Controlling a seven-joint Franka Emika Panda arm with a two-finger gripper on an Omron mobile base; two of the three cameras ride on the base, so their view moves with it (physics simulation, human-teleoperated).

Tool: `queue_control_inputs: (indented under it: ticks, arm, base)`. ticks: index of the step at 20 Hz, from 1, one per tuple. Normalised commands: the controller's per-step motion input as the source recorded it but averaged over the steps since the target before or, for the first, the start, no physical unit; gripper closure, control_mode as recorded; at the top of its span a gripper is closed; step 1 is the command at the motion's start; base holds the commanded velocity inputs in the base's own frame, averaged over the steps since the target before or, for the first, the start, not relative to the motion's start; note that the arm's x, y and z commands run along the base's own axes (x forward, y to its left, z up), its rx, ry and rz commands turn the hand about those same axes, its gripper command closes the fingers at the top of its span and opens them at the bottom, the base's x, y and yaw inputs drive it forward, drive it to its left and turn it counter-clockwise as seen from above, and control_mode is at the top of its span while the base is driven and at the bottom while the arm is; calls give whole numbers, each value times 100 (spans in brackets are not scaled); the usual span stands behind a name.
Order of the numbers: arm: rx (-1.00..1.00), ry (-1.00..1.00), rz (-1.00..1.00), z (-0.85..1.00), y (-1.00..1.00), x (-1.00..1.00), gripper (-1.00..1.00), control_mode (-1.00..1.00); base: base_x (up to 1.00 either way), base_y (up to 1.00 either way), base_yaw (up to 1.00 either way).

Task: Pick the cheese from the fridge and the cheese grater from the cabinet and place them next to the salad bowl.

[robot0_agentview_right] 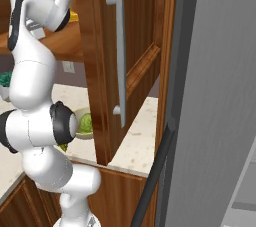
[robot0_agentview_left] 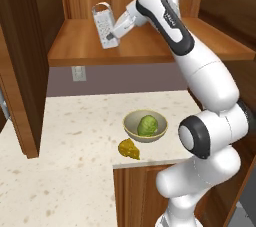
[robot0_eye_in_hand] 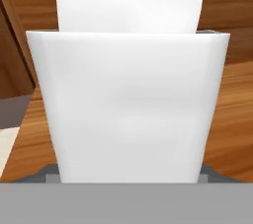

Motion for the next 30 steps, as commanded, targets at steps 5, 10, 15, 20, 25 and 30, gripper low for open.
queue_control_inputs:
  ticks: [5, 10, 15, 20, 25, 30]
  arm:
    - [1, 0, 6, -1, -18, -44, 100, -100]
    - [1, -4, -6, -11, -13, -74, 100, -100]
    - [0, -4, -37, -6, -4, -69, 100, -100]
    - [0, 1, -36, 0, -10, -68, 100, -100]
    - [0, 0, -23, -8, -22, -80, 100, -100]
    - [0, 0, -24, -19, -29, -75, 100, -100]
  base:
    - [0, 0, 0]
    - [0, 0, 0]
    - [0, 0, 0]
    - [0, 0, 0]
    - [0, 0, 0]
    - [0, 0, 0]
